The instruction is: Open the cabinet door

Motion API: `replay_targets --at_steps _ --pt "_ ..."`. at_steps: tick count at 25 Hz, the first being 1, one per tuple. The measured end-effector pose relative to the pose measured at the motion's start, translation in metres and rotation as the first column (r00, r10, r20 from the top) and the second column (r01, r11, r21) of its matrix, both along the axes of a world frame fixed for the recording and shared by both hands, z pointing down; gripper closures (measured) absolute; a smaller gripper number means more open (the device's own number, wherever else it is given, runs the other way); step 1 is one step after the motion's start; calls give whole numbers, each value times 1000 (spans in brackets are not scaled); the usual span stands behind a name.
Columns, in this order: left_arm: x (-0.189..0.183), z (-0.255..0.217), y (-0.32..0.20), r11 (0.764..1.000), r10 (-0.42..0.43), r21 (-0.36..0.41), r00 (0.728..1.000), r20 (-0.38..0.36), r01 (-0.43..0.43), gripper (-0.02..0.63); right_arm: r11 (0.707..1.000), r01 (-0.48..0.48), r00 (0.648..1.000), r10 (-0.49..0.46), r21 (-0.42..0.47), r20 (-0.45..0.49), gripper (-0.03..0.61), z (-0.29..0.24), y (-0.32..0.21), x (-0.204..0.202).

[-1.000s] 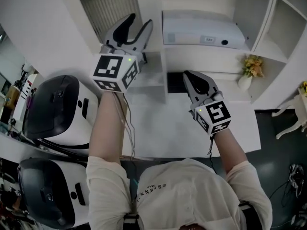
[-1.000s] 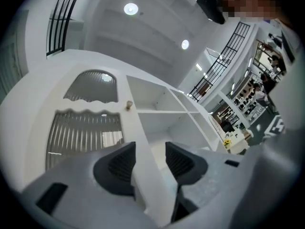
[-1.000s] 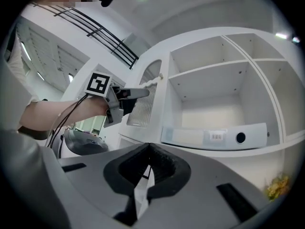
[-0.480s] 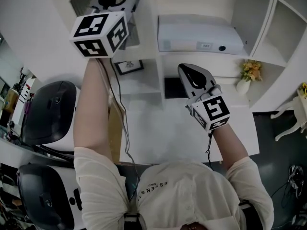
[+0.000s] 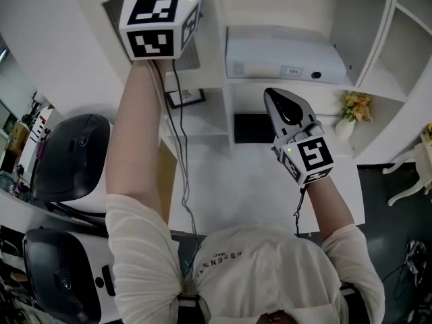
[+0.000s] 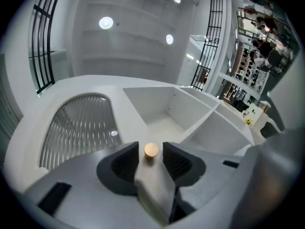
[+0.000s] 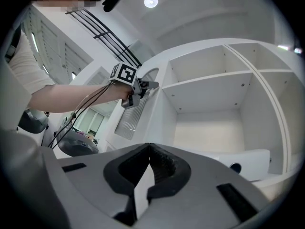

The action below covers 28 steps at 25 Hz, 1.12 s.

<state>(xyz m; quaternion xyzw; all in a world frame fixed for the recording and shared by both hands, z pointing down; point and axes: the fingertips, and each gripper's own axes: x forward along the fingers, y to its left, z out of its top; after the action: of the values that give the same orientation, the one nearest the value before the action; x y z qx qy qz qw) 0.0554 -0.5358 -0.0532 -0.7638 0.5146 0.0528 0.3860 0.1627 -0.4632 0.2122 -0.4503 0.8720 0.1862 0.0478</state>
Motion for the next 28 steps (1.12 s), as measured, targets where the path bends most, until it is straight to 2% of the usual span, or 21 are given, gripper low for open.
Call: replay_targets --at_steps 2,4,8,14,21,28 --pt "-3 -3 0 999 -17 32 1000 -21 17 486 1000 -4 1000 4 -1 4 564 0 -2 4" --pt "-4 -4 0 998 -42 54 999 -24 43 490 1000 -6 1000 6 -5 1 563 3 -4 7" --pt "0 -1 0 999 -28 45 999 -23 29 523 1000 -23 999 23 3 -47 563 11 -5 15" --pt "-1 0 1 999 34 -18 999 -15 -34 526 1000 -11 1000 10 -24 -24 564 16 -6 18" --pt "-3 0 15 995 70 -64 997 -32 -72 528 999 41 997 -41 -1 -60 564 14 9 9" --pt "-10 3 42 982 141 -125 990 -2 -141 529 996 78 993 -81 -33 -88 564 28 22 5"
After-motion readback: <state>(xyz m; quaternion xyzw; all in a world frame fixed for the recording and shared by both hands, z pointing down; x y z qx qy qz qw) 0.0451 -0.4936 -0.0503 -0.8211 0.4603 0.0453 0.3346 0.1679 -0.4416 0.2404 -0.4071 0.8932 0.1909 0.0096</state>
